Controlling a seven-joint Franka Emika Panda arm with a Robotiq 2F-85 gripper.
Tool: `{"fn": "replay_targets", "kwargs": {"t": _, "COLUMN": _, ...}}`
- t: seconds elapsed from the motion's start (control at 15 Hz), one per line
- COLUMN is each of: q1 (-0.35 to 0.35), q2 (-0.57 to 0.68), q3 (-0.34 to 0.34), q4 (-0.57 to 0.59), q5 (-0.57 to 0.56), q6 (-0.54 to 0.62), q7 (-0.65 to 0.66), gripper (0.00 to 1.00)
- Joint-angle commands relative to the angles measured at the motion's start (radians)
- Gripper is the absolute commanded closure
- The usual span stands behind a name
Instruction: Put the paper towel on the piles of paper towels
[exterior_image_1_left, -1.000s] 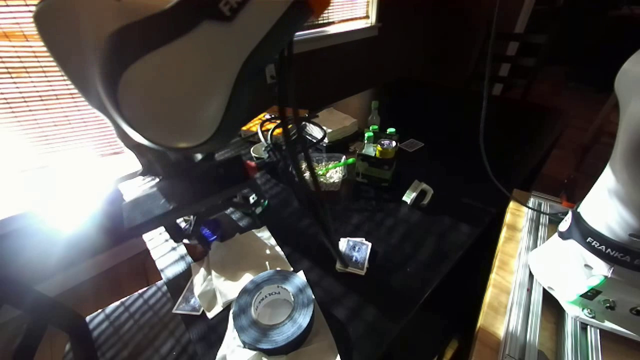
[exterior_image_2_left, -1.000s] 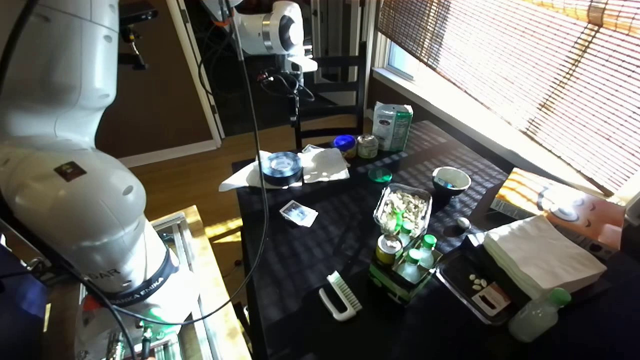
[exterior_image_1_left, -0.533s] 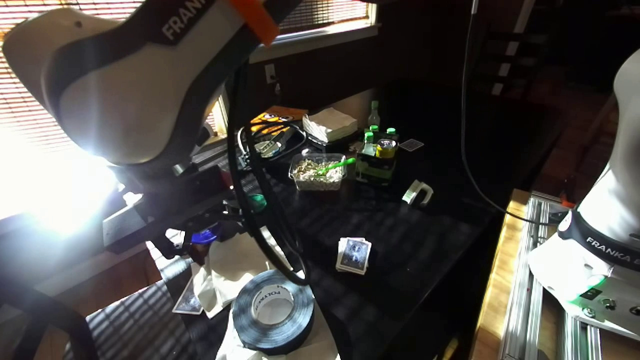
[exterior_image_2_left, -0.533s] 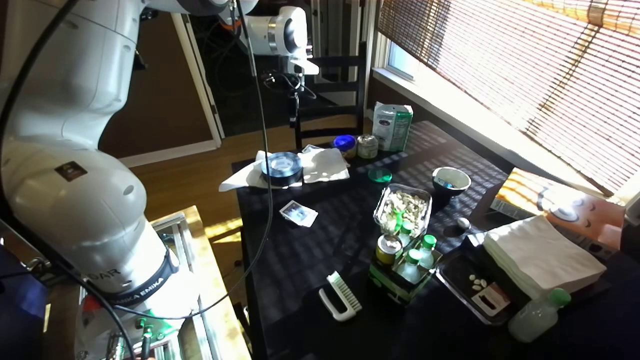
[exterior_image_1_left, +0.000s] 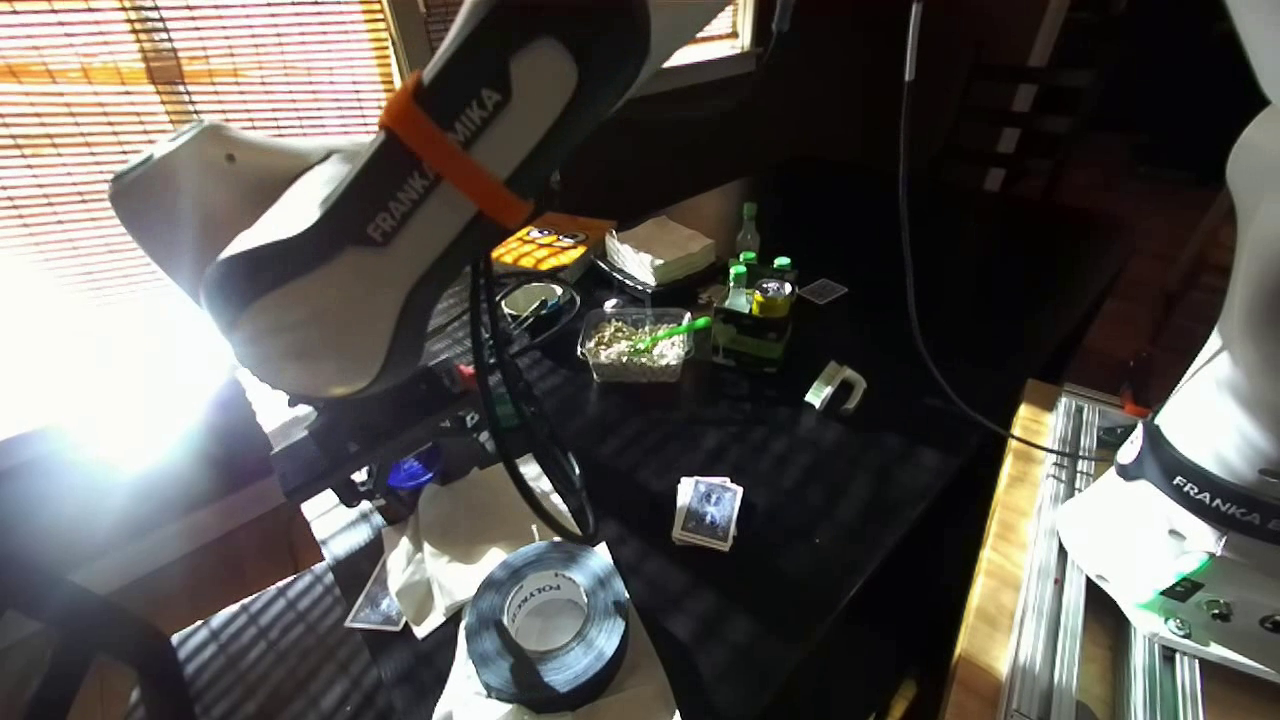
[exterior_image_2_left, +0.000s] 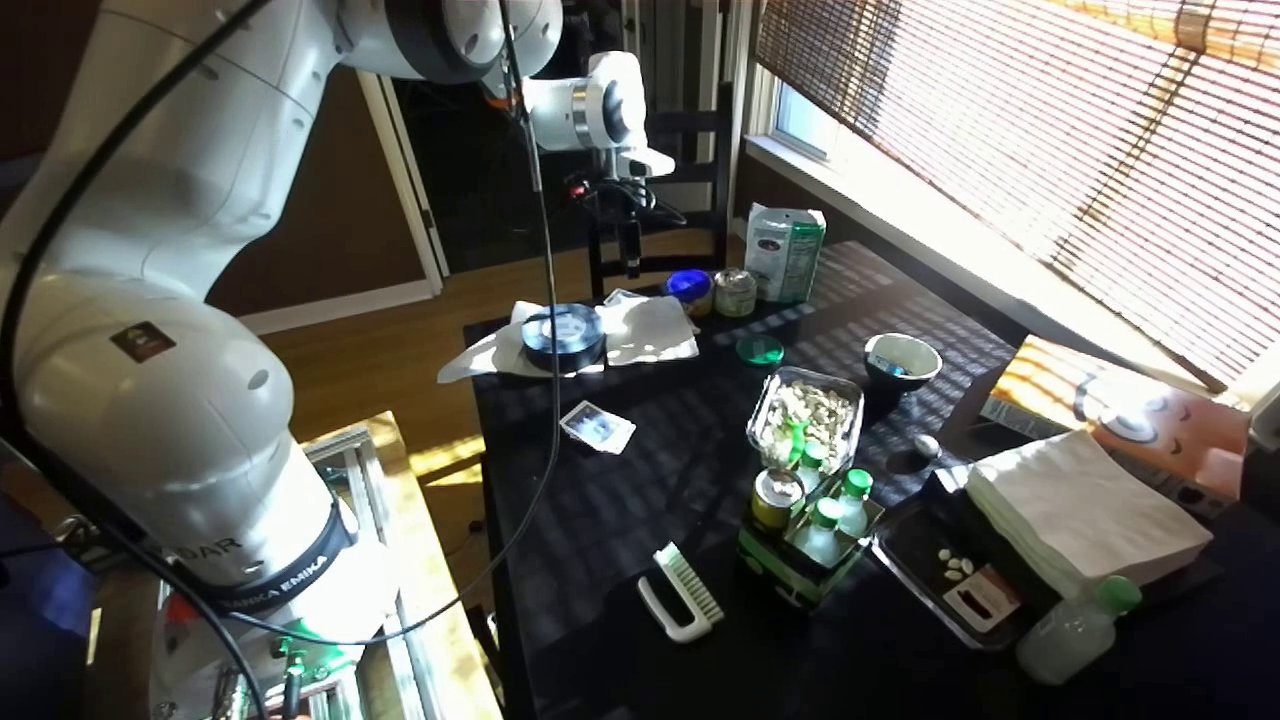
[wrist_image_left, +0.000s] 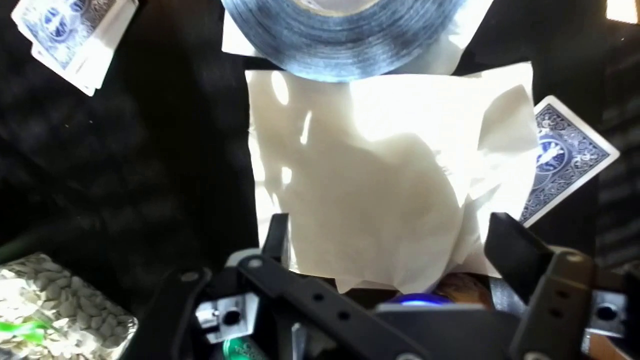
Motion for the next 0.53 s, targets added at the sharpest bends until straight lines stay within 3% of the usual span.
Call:
{"fn": "replay_targets", "kwargs": {"t": 0.0, "q1": 0.013, "q2": 0.107, "q3": -0.005, "q4": 0.119, "q5": 0.011, "q6": 0.022, "q7": -0.051, "gripper": 0.0}}
{"fn": "replay_targets", "kwargs": {"t": 0.27, "q1": 0.032, "q2": 0.166, "q3": -0.009, "q4": 0.146, "q5": 0.022, "q6": 0.059, "q7": -0.047, "gripper": 0.01}}
{"fn": "replay_targets", "kwargs": {"t": 0.4, "q1": 0.048, "q2": 0.197, "q3": -0.023, "q4": 0.171, "q5": 0.016, "q6": 0.065, "q7": -0.03, "gripper": 0.06}}
{"fn": "replay_targets", "kwargs": {"t": 0.47, "q1": 0.056, "q2": 0.211, "q3": -0.03, "q4": 0.183, "q5": 0.014, "q6": 0.067, "q7": -0.022, "gripper": 0.14}}
